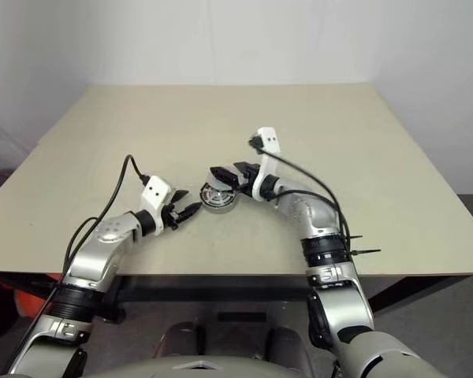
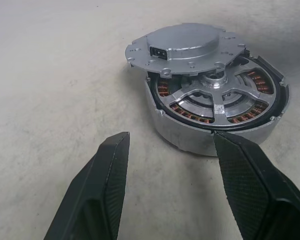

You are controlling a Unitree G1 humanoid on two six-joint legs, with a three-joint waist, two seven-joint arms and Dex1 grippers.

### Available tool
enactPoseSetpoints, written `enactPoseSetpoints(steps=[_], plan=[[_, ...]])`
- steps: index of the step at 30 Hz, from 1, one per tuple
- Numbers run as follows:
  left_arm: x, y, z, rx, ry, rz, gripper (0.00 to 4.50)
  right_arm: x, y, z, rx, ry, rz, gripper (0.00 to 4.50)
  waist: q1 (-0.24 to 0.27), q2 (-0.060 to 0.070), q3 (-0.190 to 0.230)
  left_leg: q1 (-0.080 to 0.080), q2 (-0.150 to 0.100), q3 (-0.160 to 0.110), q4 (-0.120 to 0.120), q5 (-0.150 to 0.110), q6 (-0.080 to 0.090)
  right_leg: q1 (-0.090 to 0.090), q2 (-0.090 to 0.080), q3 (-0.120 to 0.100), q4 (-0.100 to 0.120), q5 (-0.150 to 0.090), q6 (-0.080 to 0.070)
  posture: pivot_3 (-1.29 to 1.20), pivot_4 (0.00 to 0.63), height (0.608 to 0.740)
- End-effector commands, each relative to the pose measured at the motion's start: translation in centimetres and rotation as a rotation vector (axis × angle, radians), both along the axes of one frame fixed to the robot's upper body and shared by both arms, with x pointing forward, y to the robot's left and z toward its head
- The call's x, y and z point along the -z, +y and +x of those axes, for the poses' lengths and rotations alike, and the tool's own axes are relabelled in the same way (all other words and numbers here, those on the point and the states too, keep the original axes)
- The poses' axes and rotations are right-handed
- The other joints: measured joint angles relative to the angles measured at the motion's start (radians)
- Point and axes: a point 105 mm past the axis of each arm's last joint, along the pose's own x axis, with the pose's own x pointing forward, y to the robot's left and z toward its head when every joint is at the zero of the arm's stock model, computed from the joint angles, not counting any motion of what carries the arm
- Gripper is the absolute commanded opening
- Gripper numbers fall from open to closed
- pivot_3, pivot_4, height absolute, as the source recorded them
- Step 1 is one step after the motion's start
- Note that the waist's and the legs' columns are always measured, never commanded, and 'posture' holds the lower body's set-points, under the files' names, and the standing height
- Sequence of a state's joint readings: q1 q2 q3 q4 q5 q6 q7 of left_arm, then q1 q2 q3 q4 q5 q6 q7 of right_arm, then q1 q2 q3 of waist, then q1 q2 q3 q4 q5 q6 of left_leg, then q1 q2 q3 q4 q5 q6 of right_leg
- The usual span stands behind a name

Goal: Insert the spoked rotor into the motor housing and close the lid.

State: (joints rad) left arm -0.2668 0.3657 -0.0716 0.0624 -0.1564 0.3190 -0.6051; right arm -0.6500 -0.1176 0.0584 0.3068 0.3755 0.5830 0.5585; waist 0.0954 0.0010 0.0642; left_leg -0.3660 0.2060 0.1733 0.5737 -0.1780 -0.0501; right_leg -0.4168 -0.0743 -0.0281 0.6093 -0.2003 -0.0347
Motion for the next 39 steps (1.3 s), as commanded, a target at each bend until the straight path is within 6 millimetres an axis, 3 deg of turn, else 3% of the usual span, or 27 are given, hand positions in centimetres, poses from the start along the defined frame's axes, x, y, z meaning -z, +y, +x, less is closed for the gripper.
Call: enactPoseSetpoints(steps=[1, 11, 18, 28, 34, 39], plan=[[-1.7, -0.2, 0.4, 0.006, -0.051, -0.011, 2.80, 0.1, 0.6, 1.4, 0.024, -0.130, -0.117, 4.46, -0.001, 0.000, 0.000, 0.000, 0.000, 0.000, 0.000, 0.000, 0.000, 0.000, 0.000, 0.000, 0.000, 0.000, 0.000, 0.00, 0.000, 0.740], [-1.8, 0.2, 0.2, 0.001, -0.049, -0.008, 2.80, 0.4, 1.8, 3.3, 0.049, -0.189, -0.140, 4.46, -0.003, 0.000, 0.000, -0.002, 0.000, 0.000, 0.003, -0.001, 0.002, -0.001, 0.000, 0.000, 0.002, 0.000, -0.001, 0.00, 0.000, 0.740], [-1.7, 0.1, 0.2, -0.001, -0.047, -0.006, 2.80, 2.2, 1.6, 3.3, 0.039, -0.166, -0.193, 4.46, -0.004, 0.000, 0.000, -0.002, 0.000, 0.000, 0.005, -0.001, 0.002, -0.001, 0.000, 0.000, 0.004, 0.000, -0.001, 0.00, 0.000, 0.740], [-1.6, 0.0, 0.1, 0.004, -0.045, -0.002, 2.80, 2.5, 1.6, 3.5, 0.030, -0.156, -0.206, 4.46, -0.005, 0.000, 0.000, 0.000, 0.000, 0.000, 0.007, -0.002, 0.003, -0.001, 0.000, 0.000, 0.009, 0.000, -0.001, 0.00, 0.000, 0.740], [-1.5, 0.0, 0.2, 0.001, -0.046, 0.000, 2.80, 2.2, 1.5, 3.7, 0.037, -0.189, -0.224, 3.08, -0.005, 0.000, 0.000, 0.000, 0.000, 0.000, 0.007, -0.002, 0.003, -0.001, 0.000, 0.001, 0.009, 0.000, -0.001, 0.00, 0.000, 0.740], [-1.4, 0.2, 0.2, -0.003, -0.043, 0.002, 2.80, 1.6, 1.1, 3.8, 0.033, -0.196, -0.199, 3.08, -0.004, 0.000, 0.000, 0.000, 0.000, 0.000, 0.007, -0.002, 0.004, -0.001, 0.000, 0.001, 0.009, 0.000, -0.001, 0.00, 0.000, 0.740]])
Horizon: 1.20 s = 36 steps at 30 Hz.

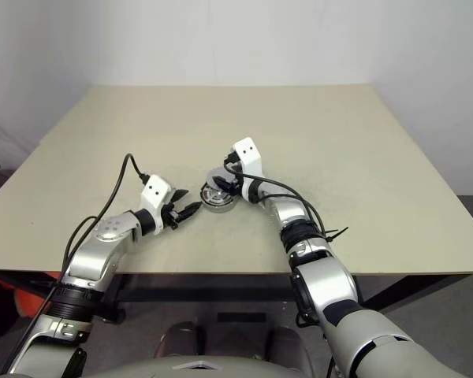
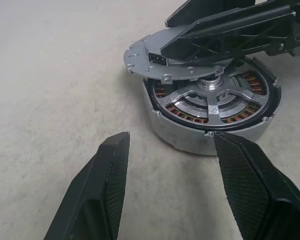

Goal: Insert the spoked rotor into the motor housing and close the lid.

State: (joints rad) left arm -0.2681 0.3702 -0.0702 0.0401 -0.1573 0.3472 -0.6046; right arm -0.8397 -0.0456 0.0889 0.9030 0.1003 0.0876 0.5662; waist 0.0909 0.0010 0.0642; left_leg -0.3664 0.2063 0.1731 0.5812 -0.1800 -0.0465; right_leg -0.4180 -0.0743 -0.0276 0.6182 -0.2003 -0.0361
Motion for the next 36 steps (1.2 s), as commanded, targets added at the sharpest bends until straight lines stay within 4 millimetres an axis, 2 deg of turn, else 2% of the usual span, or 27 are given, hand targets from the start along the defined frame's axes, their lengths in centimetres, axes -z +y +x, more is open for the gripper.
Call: enactPoseSetpoints(steps=[1, 6, 20, 29, 33, 36], plan=[[-1.1, 0.3, 0.2, -0.004, -0.047, -0.002, 2.80, -2.3, -0.2, 0.6, -0.011, -0.057, 0.048, 3.08, 0.001, 0.000, 0.000, 0.000, 0.000, 0.000, 0.000, 0.000, 0.000, 0.000, 0.000, 0.000, 0.000, 0.000, 0.000, 0.00, 0.000, 0.740], [-1.0, 0.4, 0.2, -0.007, -0.044, -0.001, 2.80, -3.5, -0.5, 0.2, -0.060, -0.058, 0.129, 3.08, 0.001, 0.000, 0.000, -0.001, 0.000, 0.000, 0.000, 0.000, 0.001, 0.000, 0.000, 0.000, 0.000, 0.000, 0.000, 0.00, 0.000, 0.740], [-0.9, 0.6, 0.2, -0.004, -0.039, 0.007, 2.80, -2.0, -0.9, -2.6, -0.260, -0.082, 0.055, 3.08, 0.001, 0.000, 0.000, 0.000, 0.000, 0.000, 0.000, -0.001, 0.002, 0.000, 0.000, 0.000, 0.000, 0.000, 0.000, 0.00, 0.000, 0.740], [-0.8, 0.6, 0.1, -0.004, -0.037, 0.010, 2.80, -3.4, -0.2, -2.0, -0.225, -0.130, 0.077, 3.08, 0.001, 0.000, 0.000, 0.000, 0.000, 0.000, 0.000, -0.001, 0.002, 0.000, 0.000, 0.000, 0.000, 0.000, 0.000, 0.00, 0.000, 0.740], [-0.8, 0.6, 0.2, -0.008, -0.036, 0.010, 2.80, -3.3, 0.4, -2.0, -0.221, -0.172, 0.037, 4.37, 0.001, 0.000, 0.000, 0.000, 0.000, 0.000, 0.000, -0.001, 0.002, 0.000, 0.000, 0.000, 0.000, 0.000, 0.000, 0.00, 0.000, 0.740], [-0.8, 0.7, 0.1, -0.012, -0.036, 0.011, 2.80, -3.0, 1.0, -2.4, -0.238, -0.175, 0.033, 4.47, 0.001, 0.000, 0.000, 0.000, 0.000, 0.000, 0.000, -0.001, 0.002, 0.000, 0.000, 0.000, 0.000, 0.000, 0.000, 0.00, 0.000, 0.740]])
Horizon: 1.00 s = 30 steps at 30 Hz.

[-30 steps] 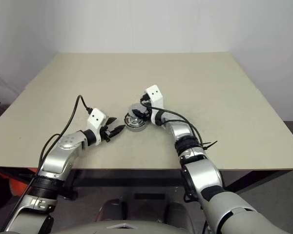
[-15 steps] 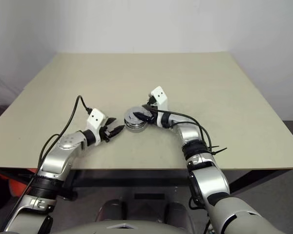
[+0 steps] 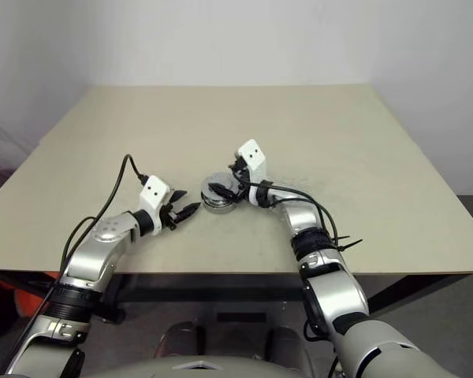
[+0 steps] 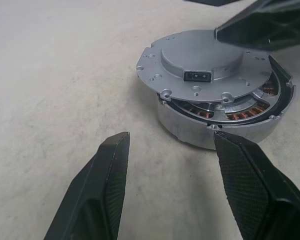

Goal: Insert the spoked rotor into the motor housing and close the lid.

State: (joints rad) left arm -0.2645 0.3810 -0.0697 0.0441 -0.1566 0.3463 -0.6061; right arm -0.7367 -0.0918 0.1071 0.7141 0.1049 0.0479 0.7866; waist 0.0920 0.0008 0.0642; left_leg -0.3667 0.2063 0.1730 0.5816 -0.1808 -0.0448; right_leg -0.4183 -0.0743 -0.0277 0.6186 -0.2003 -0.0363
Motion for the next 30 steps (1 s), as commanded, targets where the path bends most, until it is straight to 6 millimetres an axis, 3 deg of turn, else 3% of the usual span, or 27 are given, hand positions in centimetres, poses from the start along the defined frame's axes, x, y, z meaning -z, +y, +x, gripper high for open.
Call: enactPoseSetpoints(steps=[1, 11, 21, 30], plan=[[-1.0, 0.4, 0.2, -0.008, -0.041, 0.001, 2.80, -1.4, 1.1, -0.1, -0.030, -0.069, 0.004, 4.47, -0.001, 0.000, 0.000, 0.000, 0.000, 0.000, 0.000, 0.000, 0.000, 0.000, 0.000, 0.000, 0.000, 0.000, 0.000, 0.00, 0.000, 0.740], [-1.0, 0.5, 0.2, -0.012, -0.040, 0.002, 2.80, 0.2, 1.7, -0.1, -0.016, -0.045, -0.033, 4.47, -0.001, 0.000, 0.000, 0.000, 0.000, 0.000, 0.000, 0.000, 0.000, 0.000, 0.000, 0.000, 0.000, 0.000, 0.000, 0.00, 0.000, 0.740], [-0.9, 0.4, 0.0, -0.010, -0.037, 0.002, 2.80, -0.5, 1.0, 1.0, 0.030, -0.067, -0.028, 4.47, -0.002, 0.000, 0.000, 0.000, 0.000, 0.000, 0.000, 0.000, 0.000, 0.000, 0.000, 0.000, 0.000, 0.000, 0.000, 0.00, 0.000, 0.740], [-0.8, 0.5, 0.0, -0.012, -0.037, 0.004, 2.80, 1.1, 1.5, 0.0, -0.024, -0.050, -0.088, 4.47, -0.004, 0.000, 0.000, 0.000, 0.000, 0.000, 0.000, 0.000, 0.000, 0.000, 0.000, 0.000, 0.000, 0.000, 0.000, 0.00, 0.000, 0.740]])
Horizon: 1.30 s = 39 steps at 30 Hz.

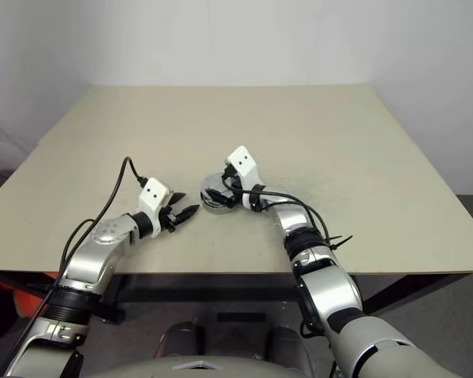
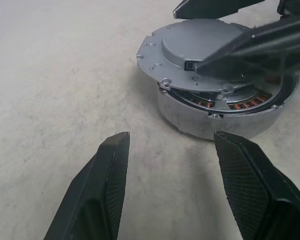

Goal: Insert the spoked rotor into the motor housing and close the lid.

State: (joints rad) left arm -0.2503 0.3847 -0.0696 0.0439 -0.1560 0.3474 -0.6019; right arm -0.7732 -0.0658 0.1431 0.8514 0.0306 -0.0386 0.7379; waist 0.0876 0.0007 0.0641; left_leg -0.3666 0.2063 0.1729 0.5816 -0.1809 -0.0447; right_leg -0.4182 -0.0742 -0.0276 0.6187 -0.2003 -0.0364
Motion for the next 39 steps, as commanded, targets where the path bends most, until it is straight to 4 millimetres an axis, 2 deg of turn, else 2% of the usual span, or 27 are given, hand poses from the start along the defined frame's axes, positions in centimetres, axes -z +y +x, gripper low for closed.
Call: enactPoseSetpoints(steps=[1, 7, 10, 12, 20, 25, 30, 39], plan=[[-1.3, 0.2, 0.2, -0.003, -0.050, 0.000, 2.80, -0.7, 0.6, -0.3, -0.036, -0.039, 0.000, 4.47, 0.000, 0.000, 0.000, 0.000, 0.000, 0.000, 0.000, 0.000, 0.000, 0.000, 0.000, 0.000, 0.000, 0.000, 0.000, 0.00, 0.000, 0.740], [-1.3, 0.3, 0.3, -0.004, -0.051, 0.000, 2.80, -0.2, 0.5, -0.1, -0.023, -0.024, -0.022, 4.47, -0.001, 0.000, 0.000, 0.000, 0.000, 0.000, 0.000, 0.000, 0.000, 0.000, 0.000, 0.000, 0.000, 0.000, 0.000, 0.00, 0.000, 0.740], [-1.3, 0.2, 0.3, -0.005, -0.051, 0.000, 2.80, -0.2, -0.1, 0.3, 0.002, -0.017, -0.035, 3.84, -0.002, 0.000, 0.000, 0.000, 0.000, 0.000, 0.000, 0.000, 0.000, 0.000, 0.000, 0.000, 0.000, 0.000, 0.000, 0.00, 0.000, 0.740], [-1.3, 0.2, 0.3, -0.005, -0.051, 0.000, 2.80, -0.5, -0.3, 0.5, 0.004, -0.021, -0.029, 3.19, -0.002, 0.000, 0.000, 0.000, 0.000, 0.000, 0.000, 0.000, 0.000, 0.000, 0.000, 0.000, 0.000, 0.000, 0.000, 0.00, 0.000, 0.740], [-1.1, 0.2, 0.2, -0.006, -0.047, -0.002, 2.80, -2.1, -1.2, 0.9, 0.002, 0.002, 0.045, 3.16, 0.001, 0.000, 0.000, 0.000, 0.000, 0.000, 0.000, 0.000, 0.000, 0.001, 0.000, 0.000, 0.000, 0.000, 0.000, 0.00, 0.000, 0.740], [-1.1, 0.2, 0.2, -0.005, -0.046, -0.001, 2.80, -2.6, -1.0, 0.1, -0.061, 0.061, 0.102, 3.16, 0.005, 0.000, 0.000, 0.000, 0.000, 0.000, 0.000, 0.000, 0.000, 0.001, 0.000, 0.000, 0.000, 0.000, 0.000, 0.00, 0.000, 0.740], [-1.1, 0.3, 0.2, -0.006, -0.047, 0.001, 2.80, -1.5, -1.0, -0.9, -0.121, 0.028, 0.019, 3.16, 0.005, 0.000, 0.000, 0.000, 0.000, 0.000, 0.000, 0.000, 0.001, 0.000, 0.000, 0.000, 0.000, 0.000, 0.000, 0.00, 0.000, 0.740], [-1.1, 0.3, 0.2, -0.009, -0.047, 0.002, 2.80, -0.5, -0.8, -1.3, -0.132, -0.006, -0.041, 3.16, 0.004, 0.000, 0.000, 0.000, 0.000, 0.000, 0.000, 0.000, 0.001, 0.000, 0.000, 0.000, 0.000, 0.000, 0.000, 0.00, 0.000, 0.740]])
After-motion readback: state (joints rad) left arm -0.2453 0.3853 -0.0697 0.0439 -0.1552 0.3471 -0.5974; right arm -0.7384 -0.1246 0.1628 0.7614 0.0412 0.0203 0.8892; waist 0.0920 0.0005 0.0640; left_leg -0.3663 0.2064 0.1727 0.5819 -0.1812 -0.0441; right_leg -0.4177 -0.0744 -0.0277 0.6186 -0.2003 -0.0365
